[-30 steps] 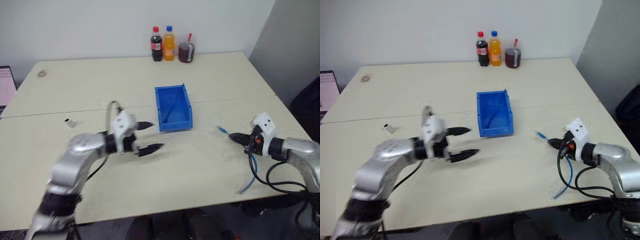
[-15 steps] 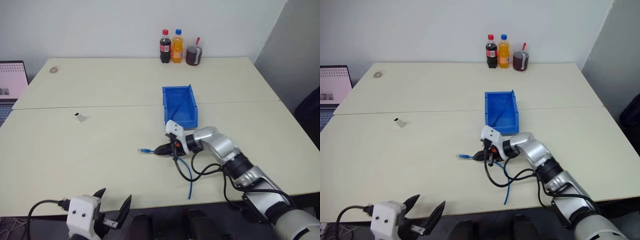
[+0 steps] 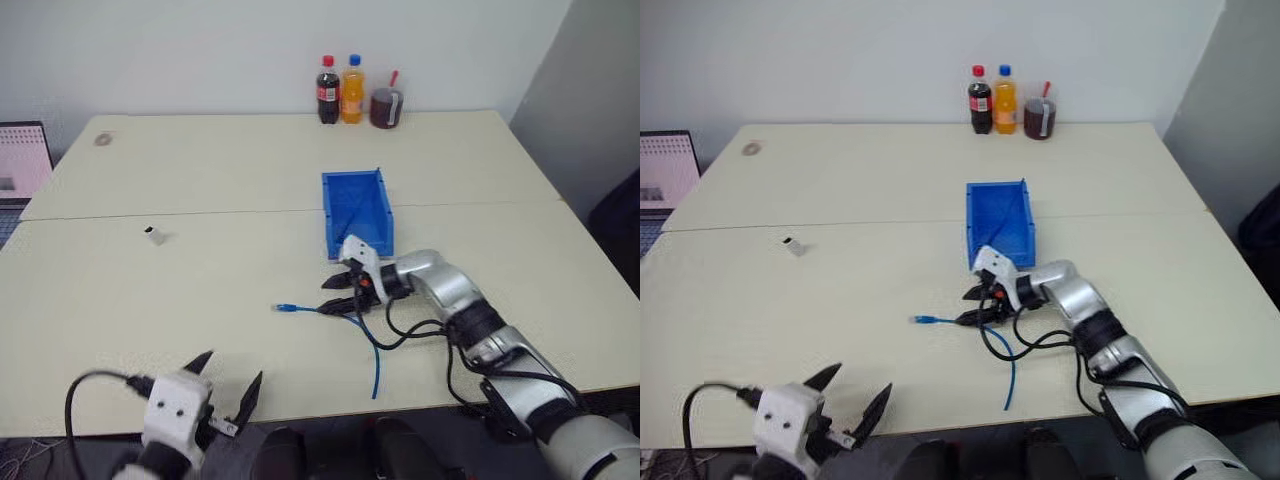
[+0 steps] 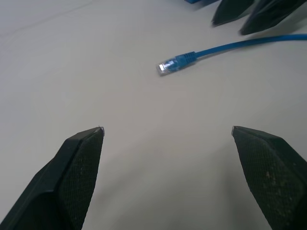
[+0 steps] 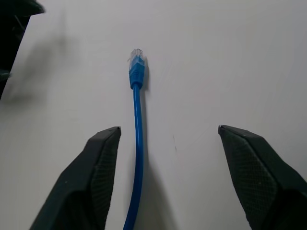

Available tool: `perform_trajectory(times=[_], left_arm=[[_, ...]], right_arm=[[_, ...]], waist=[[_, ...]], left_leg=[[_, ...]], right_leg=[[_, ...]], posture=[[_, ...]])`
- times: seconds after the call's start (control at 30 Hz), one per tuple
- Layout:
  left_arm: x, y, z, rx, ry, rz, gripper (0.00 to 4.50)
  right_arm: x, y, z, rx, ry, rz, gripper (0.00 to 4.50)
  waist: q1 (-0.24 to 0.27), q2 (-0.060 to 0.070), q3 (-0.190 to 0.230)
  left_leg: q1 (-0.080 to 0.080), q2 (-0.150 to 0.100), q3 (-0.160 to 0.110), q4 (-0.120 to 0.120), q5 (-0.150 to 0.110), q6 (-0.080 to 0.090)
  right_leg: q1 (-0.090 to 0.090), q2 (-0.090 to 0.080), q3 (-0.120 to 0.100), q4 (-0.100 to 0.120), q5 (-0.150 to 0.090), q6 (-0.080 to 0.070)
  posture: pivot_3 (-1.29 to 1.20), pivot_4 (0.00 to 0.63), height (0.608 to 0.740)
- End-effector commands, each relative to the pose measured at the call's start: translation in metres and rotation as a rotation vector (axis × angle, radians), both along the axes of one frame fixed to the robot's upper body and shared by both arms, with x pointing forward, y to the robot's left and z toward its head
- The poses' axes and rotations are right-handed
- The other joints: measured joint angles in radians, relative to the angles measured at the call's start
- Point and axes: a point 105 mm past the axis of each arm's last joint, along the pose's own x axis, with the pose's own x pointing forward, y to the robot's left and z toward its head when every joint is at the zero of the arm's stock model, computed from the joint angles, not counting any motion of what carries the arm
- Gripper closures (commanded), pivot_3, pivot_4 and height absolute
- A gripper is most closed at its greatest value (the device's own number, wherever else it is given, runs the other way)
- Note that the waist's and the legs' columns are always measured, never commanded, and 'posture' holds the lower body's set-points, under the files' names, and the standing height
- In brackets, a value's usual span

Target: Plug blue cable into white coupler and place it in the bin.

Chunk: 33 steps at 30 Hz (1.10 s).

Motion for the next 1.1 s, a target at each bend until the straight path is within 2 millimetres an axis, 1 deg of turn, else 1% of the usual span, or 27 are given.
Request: perform_trajectory(times=[0.03, 0.1, 0.17, 0.23, 0.27, 0.3, 0.37, 0.4, 0.43, 0.5, 0.63, 0.7, 0.73, 0.83, 0.9, 0.97, 1.1], left_arm=[[0.036, 0.008, 0.012, 0.078, -0.014, -0.192, 0.0], [0.054, 0.005, 0.015, 0.096, 0.021, -0.329, 0.0], [0.071, 0.001, 0.016, 0.13, 0.046, -0.465, 0.0], [0.083, -0.005, 0.014, 0.151, 0.08, -0.573, 0.0], [0.087, -0.008, 0.011, 0.167, 0.108, -0.637, 0.0], [0.089, -0.009, 0.004, 0.191, 0.156, -0.701, 0.0], [0.092, -0.006, -0.008, 0.262, 0.224, -0.804, 0.0], [0.095, -0.003, -0.013, 0.29, 0.249, -0.834, 0.0], [0.102, 0.0, -0.018, 0.317, 0.275, -0.856, 0.0], [0.111, 0.001, -0.022, 0.334, 0.302, -0.884, 0.0], [0.123, -0.008, -0.023, 0.326, 0.304, -0.935, 0.0], [0.124, -0.01, -0.028, 0.334, 0.326, -0.968, 0.38], [0.123, -0.01, -0.031, 0.343, 0.34, -0.989, 0.49], [0.117, -0.008, -0.033, 0.344, 0.381, -1.033, 1.16], [0.116, -0.005, -0.033, 0.341, 0.396, -1.032, 1.52], [0.116, -0.001, -0.034, 0.346, 0.408, -1.025, 2.01], [0.119, 0.005, -0.036, 0.339, 0.438, -0.979, 2.66]], right_arm=[[-0.033, -0.016, 0.048, 0.121, -0.066, -0.05, 0.07], [-0.052, -0.027, 0.056, 0.139, -0.079, -0.077, 0.07], [-0.064, -0.038, 0.057, 0.118, -0.139, -0.123, 0.07], [-0.073, -0.047, 0.053, 0.089, -0.197, -0.149, 0.07], [-0.077, -0.053, 0.047, 0.064, -0.219, -0.158, 0.07], [-0.082, -0.059, 0.041, 0.036, -0.236, -0.162, 0.07], [-0.089, -0.066, 0.03, -0.02, -0.261, -0.16, 0.07], [-0.088, -0.069, 0.027, -0.04, -0.28, -0.183, 0.07], [-0.084, -0.07, 0.03, -0.016, -0.284, -0.243, 0.07], [-0.077, -0.071, 0.038, 0.031, -0.29, -0.326, 0.07], [-0.071, -0.075, 0.045, 0.075, -0.29, -0.433, 0.07], [-0.072, -0.076, 0.044, 0.038, -0.317, -0.441, 0.0], [-0.073, -0.077, 0.045, 0.039, -0.319, -0.449, 0.0], [-0.075, -0.077, 0.05, 0.064, -0.314, -0.479, 0.0], [-0.075, -0.077, 0.052, 0.07, -0.314, -0.491, 0.0], [-0.074, -0.077, 0.053, 0.067, -0.32, -0.494, 0.0], [-0.07, -0.074, 0.057, 0.071, -0.334, -0.481, 0.0]], waist=[[0.004, 0.0, 0.0], [-0.006, 0.0, 0.0], [-0.01, 0.0, -0.001], [-0.01, 0.0, -0.001], [-0.006, -0.001, -0.001], [-0.004, -0.001, -0.002], [-0.002, -0.001, -0.002], [-0.005, -0.001, -0.002], [-0.004, -0.002, -0.002], [-0.006, -0.003, -0.003], [-0.003, 0.0, -0.006], [-0.003, 0.001, -0.007], [0.0, 0.002, -0.008], [0.002, 0.003, -0.012], [0.001, 0.004, -0.015], [0.0, 0.006, -0.017], [-0.001, 0.009, -0.019]], left_leg=[[0.0, 0.001, 0.001, 0.0, 0.0, 0.0], [0.0, 0.002, 0.0, -0.001, 0.0, 0.0], [0.001, 0.001, 0.0, -0.003, -0.001, -0.001], [0.001, 0.002, 0.0, -0.003, -0.001, -0.002], [0.001, 0.001, 0.001, -0.003, -0.001, -0.002], [0.0, 0.0, 0.002, -0.002, -0.001, -0.002], [0.0, -0.001, 0.002, -0.002, -0.002, -0.002], [-0.001, -0.001, 0.003, -0.002, -0.002, -0.002], [0.0, -0.001, 0.005, -0.002, -0.002, -0.002], [0.0, -0.001, 0.004, -0.002, -0.002, -0.002], [0.003, 0.0, 0.004, -0.001, 0.0, 0.0], [0.003, 0.0, 0.004, 0.0, 0.0, 0.001], [0.003, 0.0, 0.004, 0.001, 0.001, 0.001], [0.003, -0.001, 0.005, 0.002, 0.001, 0.002], [0.003, 0.0, 0.005, 0.002, 0.001, 0.002], [0.003, 0.0, 0.005, 0.002, 0.001, 0.002], [0.003, 0.0, 0.005, 0.002, 0.001, 0.002]], right_leg=[[-0.001, 0.002, -0.001, -0.001, 0.001, 0.001], [-0.001, 0.002, -0.002, -0.001, 0.001, -0.001], [0.0, 0.002, -0.001, -0.002, 0.001, -0.001], [0.0, 0.003, -0.001, -0.004, 0.001, -0.001], [0.0, 0.002, -0.001, -0.004, 0.001, -0.001], [0.0, 0.002, -0.003, -0.004, 0.001, -0.001], [0.001, 0.001, -0.003, -0.004, 0.001, -0.001], [0.001, 0.001, -0.003, -0.004, 0.001, -0.001], [0.0, 0.001, -0.001, -0.004, 0.001, -0.001], [0.001, 0.002, -0.002, -0.004, 0.001, 0.0], [0.003, 0.004, 0.0, -0.002, 0.003, 0.004], [0.003, 0.004, 0.0, -0.002, 0.004, 0.005], [0.003, 0.004, 0.001, -0.002, 0.005, 0.006], [0.004, 0.004, 0.002, -0.002, 0.006, 0.007], [0.004, 0.004, 0.002, -0.002, 0.006, 0.007], [0.003, 0.004, 0.003, -0.002, 0.006, 0.007], [0.003, 0.005, 0.003, -0.002, 0.006, 0.008]], posture=[[0.0, 0.15, 0.74], [0.0, 0.15, 0.74], [0.0, 0.15, 0.74], [0.0, 0.15, 0.74], [0.0, 0.15, 0.74], [0.0, 0.15, 0.74], [0.0, 0.15, 0.74], [0.0, 0.15, 0.74], [0.0, 0.15, 0.74], [0.0, 0.15, 0.74], [0.0, 0.15, 0.74], [0.0, 0.15, 0.74], [0.0, 0.15, 0.74], [0.0, 0.15, 0.74], [0.0, 0.15, 0.74], [0.0, 0.15, 0.74], [0.0, 0.15, 0.74]])
